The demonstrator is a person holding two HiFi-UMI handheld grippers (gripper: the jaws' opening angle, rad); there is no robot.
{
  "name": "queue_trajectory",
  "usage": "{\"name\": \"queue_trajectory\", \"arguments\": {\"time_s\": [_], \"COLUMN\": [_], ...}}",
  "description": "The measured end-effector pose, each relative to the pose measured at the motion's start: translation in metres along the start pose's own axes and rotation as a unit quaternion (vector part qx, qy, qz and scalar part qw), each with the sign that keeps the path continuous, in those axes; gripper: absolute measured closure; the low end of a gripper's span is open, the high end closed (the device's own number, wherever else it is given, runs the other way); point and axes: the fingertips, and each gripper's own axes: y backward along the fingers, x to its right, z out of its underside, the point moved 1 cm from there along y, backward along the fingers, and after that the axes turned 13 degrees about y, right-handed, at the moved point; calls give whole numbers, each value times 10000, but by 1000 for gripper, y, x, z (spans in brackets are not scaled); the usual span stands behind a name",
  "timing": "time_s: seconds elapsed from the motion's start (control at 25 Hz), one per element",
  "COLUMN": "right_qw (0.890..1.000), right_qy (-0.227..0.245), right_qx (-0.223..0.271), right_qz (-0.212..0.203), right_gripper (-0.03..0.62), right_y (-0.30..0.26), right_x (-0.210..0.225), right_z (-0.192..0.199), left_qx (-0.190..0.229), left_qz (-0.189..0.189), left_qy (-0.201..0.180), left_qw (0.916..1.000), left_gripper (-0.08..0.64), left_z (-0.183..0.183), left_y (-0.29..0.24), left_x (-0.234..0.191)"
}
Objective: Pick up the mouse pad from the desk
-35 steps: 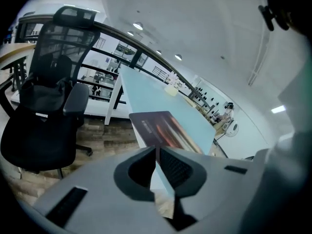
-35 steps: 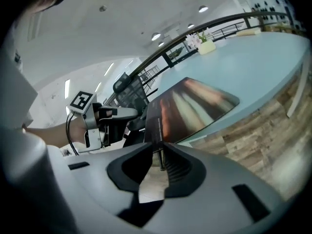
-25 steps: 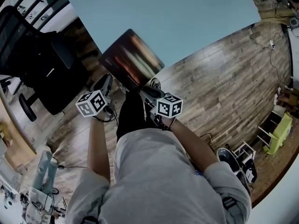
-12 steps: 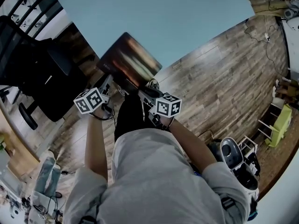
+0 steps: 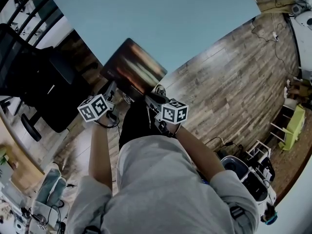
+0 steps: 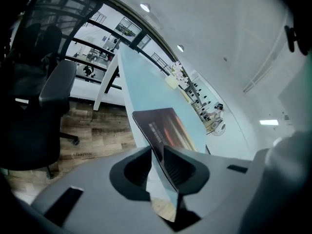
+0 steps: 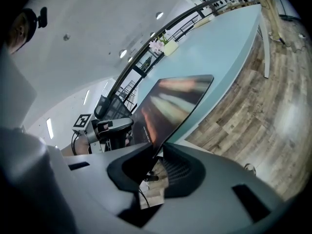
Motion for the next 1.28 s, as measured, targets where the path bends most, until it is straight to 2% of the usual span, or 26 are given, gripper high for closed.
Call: {"name": "queue_trajectory", "arguments": {"time_s": [0.32,0.56,0.8,1.28], "right_qw": [9999,9994,9953,9845], "right_qy": [54,308,949,1660], "right_qx": [80,102,151,341], "right_qz": [82,75,134,452], "right_gripper": [545,565,575,575], "right_y": [3,6,15,24], "right_x": [-1,-3,-9,-6], "right_z": [-1,-7,-18,-41], "left_qx": [37,107,221,409], "left_qz": [-111,-116,-98,-84], "left_qy": [-109,-255,-657,-1399], "left_qw": [9999,9996,9975,9893], "left_gripper": [528,535,536,537], "left_z": [-1,-1,1,-2], "left_y": [3,4,10,13], "left_x": [5,12,32,66]}}
